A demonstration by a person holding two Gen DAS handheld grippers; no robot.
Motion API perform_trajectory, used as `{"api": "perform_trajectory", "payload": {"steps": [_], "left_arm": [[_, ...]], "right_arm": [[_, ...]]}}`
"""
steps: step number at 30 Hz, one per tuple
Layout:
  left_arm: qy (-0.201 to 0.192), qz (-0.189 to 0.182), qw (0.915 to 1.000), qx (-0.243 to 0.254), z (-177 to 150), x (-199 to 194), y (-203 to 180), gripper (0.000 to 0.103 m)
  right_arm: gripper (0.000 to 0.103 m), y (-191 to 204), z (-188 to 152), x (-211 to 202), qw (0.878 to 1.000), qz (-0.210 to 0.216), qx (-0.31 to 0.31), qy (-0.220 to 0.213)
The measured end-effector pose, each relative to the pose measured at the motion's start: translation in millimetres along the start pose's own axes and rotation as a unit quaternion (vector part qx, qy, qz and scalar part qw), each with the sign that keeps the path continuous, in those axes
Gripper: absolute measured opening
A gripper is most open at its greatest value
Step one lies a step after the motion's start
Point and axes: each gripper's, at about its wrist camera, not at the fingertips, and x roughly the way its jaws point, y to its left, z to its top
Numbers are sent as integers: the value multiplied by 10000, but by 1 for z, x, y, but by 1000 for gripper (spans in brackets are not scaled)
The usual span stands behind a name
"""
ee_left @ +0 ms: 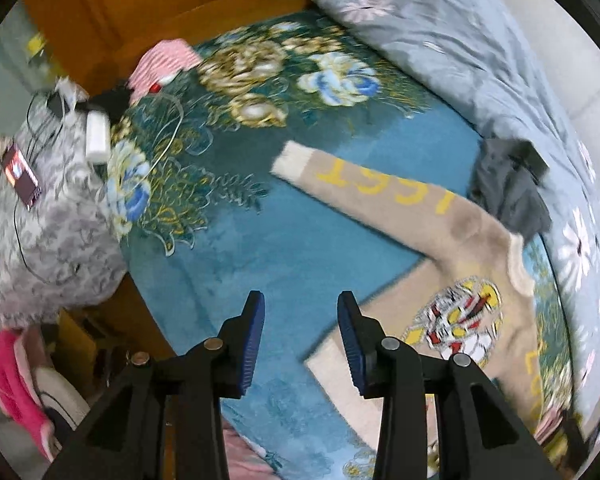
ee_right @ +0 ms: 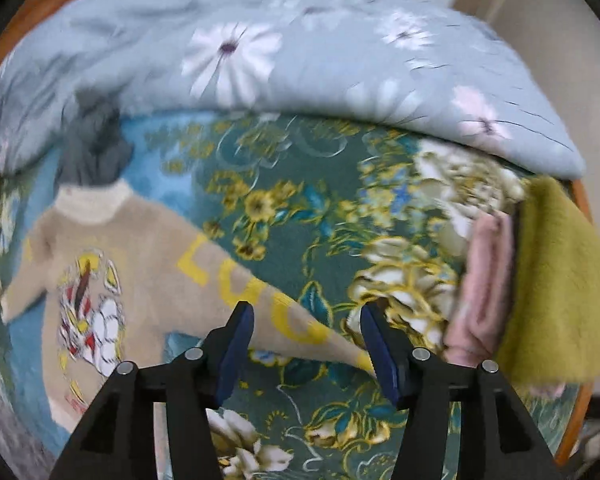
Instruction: Fold clothes
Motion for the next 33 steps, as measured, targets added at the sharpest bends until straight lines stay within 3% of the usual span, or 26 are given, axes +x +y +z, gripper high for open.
{"api": "perform_trajectory", "payload": {"steps": [7, 14, 16, 20, 23, 25, 28, 31, 33], "left_arm": [[556, -408, 9931, -951, 49, 71, 48, 39], [1129, -697, 9773, -1652, 104, 158, 85, 39], [1269, -708, 9748, -1694, 115, 178, 91, 39], [1443, -708, 9717, -1733, 134, 214, 107, 39], [1507, -812, 9678, -1848, 147, 235, 121, 41], [1529, -995, 9634, -1963, 156, 248, 130, 54], [1539, -1250, 9590, -2024, 170, 264, 132, 59], [1547, -1409, 9602, -1850, 182, 277, 121, 68], [1640, -1481, 9626, -1567, 185, 286, 108, 68]], "right_arm": [[62, 21, -23, -51, 9949, 81, 989, -164], [67, 100, -31, -79, 9950, -328, 942, 6], [73, 116, -31, -82, 9939, -346, 1042, 77], [76, 150, -20, -93, 9921, -277, 1220, 102], [92, 174, -5, -99, 9933, -306, 1116, 57], [100, 186, 5, -102, 9941, -395, 1011, 40], [103, 200, 15, -100, 9946, -446, 930, 96], [103, 212, 21, -93, 9947, -472, 892, 195], [103, 221, 23, -88, 9947, -531, 832, 279]]}}
